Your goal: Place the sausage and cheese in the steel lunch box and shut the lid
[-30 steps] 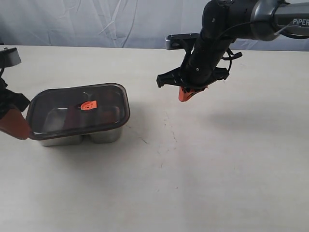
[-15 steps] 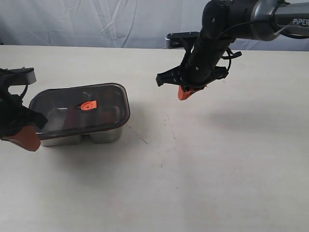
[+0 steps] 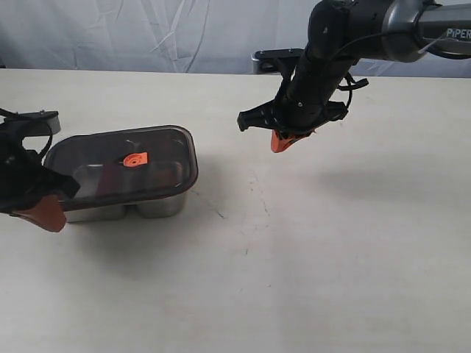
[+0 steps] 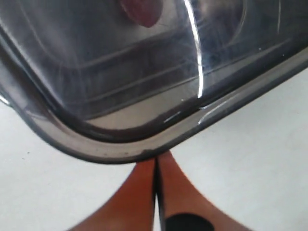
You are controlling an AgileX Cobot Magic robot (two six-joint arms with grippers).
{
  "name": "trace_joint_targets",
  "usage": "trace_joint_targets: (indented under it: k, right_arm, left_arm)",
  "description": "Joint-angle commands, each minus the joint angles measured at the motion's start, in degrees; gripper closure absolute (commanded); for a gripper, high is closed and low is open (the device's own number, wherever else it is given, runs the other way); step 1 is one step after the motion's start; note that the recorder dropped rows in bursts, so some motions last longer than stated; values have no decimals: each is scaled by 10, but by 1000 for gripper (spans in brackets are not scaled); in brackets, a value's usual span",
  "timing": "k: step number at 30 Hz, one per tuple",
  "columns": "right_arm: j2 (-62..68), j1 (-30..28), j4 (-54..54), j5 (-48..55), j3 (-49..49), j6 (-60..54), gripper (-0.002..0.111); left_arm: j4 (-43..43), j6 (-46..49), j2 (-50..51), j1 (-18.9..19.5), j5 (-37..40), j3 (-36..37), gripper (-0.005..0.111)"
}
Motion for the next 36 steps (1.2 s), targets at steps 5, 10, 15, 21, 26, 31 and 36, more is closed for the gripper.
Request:
trace_joint_targets:
  k: [5, 10, 15, 21, 26, 31, 36]
  right_arm:
    - [14, 0, 92, -4, -3, -55, 109]
    - [28, 2, 158, -4, -3, -94, 109]
    - [39, 23, 161, -44, -3, -96, 109]
    - [55, 52, 161, -116, -3, -95, 109]
    - [55, 60, 161, -116, -3, -89, 109]
    - [55, 67, 155, -102, -32, -86, 109]
    - [59, 79, 78, -86, -60, -25, 109]
  left_arm:
    - [7, -14, 1, -3, -35, 1, 107]
    - [20, -18, 1, -3, -27, 1, 107]
    - [52, -46, 1, -2, -16, 1, 107]
    - [68, -55, -26, -2, 6, -12, 107]
    - [105, -75, -59, -2, 17, -18, 107]
    - [172, -131, -76, 4, 4, -19, 107]
    - [172, -131, -77, 10, 0, -19, 107]
